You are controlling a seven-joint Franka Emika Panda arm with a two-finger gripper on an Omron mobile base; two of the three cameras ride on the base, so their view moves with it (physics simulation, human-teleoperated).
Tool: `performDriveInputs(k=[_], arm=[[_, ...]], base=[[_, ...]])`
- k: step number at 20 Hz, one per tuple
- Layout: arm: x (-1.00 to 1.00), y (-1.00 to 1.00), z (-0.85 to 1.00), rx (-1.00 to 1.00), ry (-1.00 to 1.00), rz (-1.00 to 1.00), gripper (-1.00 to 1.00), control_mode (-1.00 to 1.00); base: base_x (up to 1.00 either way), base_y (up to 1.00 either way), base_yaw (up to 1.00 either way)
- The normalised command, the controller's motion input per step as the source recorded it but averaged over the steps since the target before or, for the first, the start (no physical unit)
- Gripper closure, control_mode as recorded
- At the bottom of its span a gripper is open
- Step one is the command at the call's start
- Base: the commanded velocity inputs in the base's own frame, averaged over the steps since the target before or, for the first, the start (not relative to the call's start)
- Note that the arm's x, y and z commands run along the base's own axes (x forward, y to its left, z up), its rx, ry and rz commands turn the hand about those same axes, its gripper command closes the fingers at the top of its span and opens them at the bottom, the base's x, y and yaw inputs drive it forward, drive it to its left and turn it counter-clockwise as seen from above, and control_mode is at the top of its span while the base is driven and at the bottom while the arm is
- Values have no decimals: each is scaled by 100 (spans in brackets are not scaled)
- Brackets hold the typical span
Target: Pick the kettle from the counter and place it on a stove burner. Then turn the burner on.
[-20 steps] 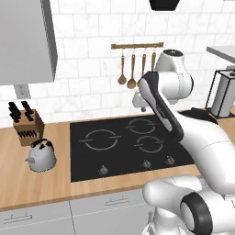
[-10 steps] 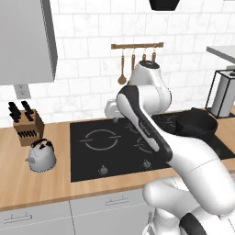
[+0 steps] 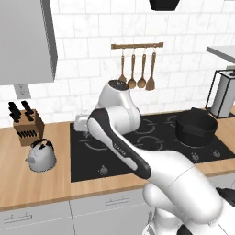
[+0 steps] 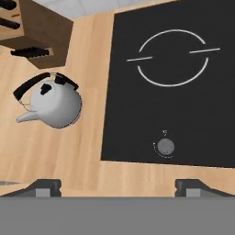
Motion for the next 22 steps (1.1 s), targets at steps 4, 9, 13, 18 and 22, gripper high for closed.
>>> performDriveInputs(k=[4,9,13,18,22], arm=[[22,100,-34,10,0,-6,-100,-100],[39,100,-26,19,0,-7,-100,-100],[62,100,-6,18,0,-13,-100,-100],[87,100,0,-5,4,-18,-100,-100],[19,34,0,-9,7,-4,-100,-100]], base=[[0,0,0],[0,0,0],[0,0,0],[0,0,0],[0,0,0]])
